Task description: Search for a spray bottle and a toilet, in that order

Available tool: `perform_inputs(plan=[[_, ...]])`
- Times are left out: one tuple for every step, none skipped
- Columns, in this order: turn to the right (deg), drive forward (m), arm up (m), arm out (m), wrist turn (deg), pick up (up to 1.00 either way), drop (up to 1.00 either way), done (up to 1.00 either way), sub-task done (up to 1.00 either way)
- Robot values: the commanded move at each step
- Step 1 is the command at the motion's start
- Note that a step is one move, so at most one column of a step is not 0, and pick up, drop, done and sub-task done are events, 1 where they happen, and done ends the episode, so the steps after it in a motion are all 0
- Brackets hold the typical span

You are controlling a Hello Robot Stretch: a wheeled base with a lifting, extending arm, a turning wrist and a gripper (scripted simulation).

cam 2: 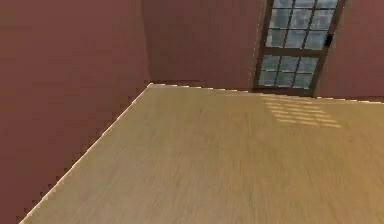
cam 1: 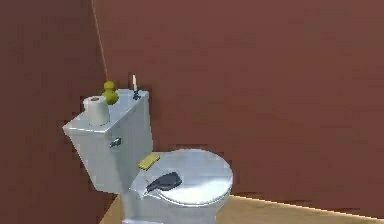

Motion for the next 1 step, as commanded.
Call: perform_inputs(plan=[[0.0, 0.0, 0.0, 0.0, 0.0, 0.0, 0.0, 0.0, 1.0]])
